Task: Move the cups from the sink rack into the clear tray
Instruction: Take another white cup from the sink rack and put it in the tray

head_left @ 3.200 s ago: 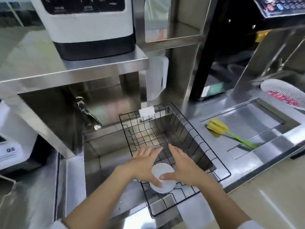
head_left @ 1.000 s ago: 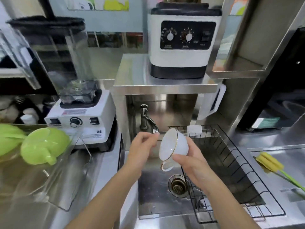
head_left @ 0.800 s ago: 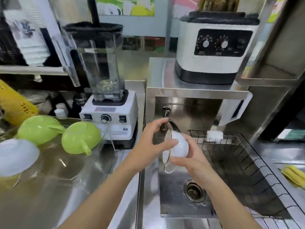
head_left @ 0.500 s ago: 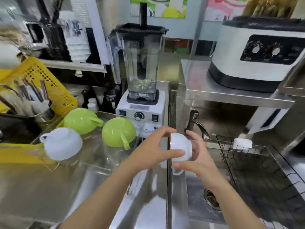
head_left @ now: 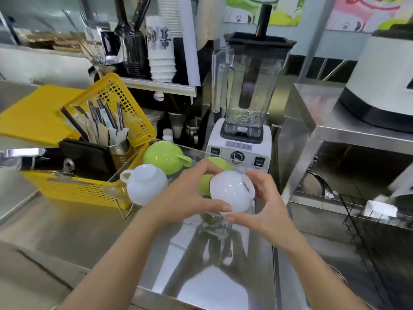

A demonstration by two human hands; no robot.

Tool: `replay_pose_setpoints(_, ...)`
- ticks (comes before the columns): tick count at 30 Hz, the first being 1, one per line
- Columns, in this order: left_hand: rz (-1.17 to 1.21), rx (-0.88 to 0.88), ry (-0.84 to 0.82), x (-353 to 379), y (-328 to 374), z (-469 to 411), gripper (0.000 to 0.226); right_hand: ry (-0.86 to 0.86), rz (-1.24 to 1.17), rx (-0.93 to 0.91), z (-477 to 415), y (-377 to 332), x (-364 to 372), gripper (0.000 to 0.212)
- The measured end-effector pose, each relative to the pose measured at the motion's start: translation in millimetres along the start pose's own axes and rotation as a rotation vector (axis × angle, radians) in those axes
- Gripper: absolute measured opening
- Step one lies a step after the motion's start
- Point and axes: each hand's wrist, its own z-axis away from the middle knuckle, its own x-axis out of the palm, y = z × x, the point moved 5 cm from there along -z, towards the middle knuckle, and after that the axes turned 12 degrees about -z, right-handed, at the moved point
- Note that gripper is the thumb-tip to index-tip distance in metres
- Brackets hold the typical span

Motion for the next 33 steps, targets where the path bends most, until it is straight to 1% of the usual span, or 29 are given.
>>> replay_pose_setpoints(2,-0.039,-0.02,-0.012,-7.5,-11.7,6.8,0.065,-0.038,0.007,0.007,-6.1,1.1,14.3,0.083)
replay_pose_setpoints(6,-0.147,-0.012,-0.044,-19.9,-27.2,15.0,0.081,-0.095,0.057,0.024,-17.9,4.3,35.0,0.081)
replay_pose_setpoints(9,-0.328,0.028,-0.066,-22.6,-31.7,16.6,0.078,-0.15,0.121,0.048,-25.6,8.0,44.4,0.078)
replay_pose_setpoints(11,-0.363,0.04,-0.056,-23.0,-33.1,18.1,0.074,-0.177,0.162,0.062,-28.3,11.3,48.3,0.077)
replay_pose_setpoints(15,-0.463,0.03,-0.1,-16.1,-40.5,19.9,0.072,-0.207,0.243,0.079,-29.8,17.6,53.0,0.076)
replay_pose_setpoints(20,-0.494,0.043,-0.113,-10.0,-52.8,18.3,0.069,-0.233,0.39,0.071,-29.3,17.4,52.2,0.08)
replay_pose_setpoints(23,-0.48,0.056,-0.096,-6.9,-55.6,15.8,0.069,-0.232,0.408,0.077,-28.6,18.8,49.6,0.082)
replay_pose_setpoints(28,-0.505,0.061,-0.102,0.7,-57.2,11.5,0.067,-0.234,0.44,0.084,-25.5,23.4,46.3,0.078)
replay_pose_setpoints(33,-0.517,0.043,-0.118,4.0,-58.9,10.4,0.063,-0.323,0.409,0.112,-23.5,26.9,43.6,0.077)
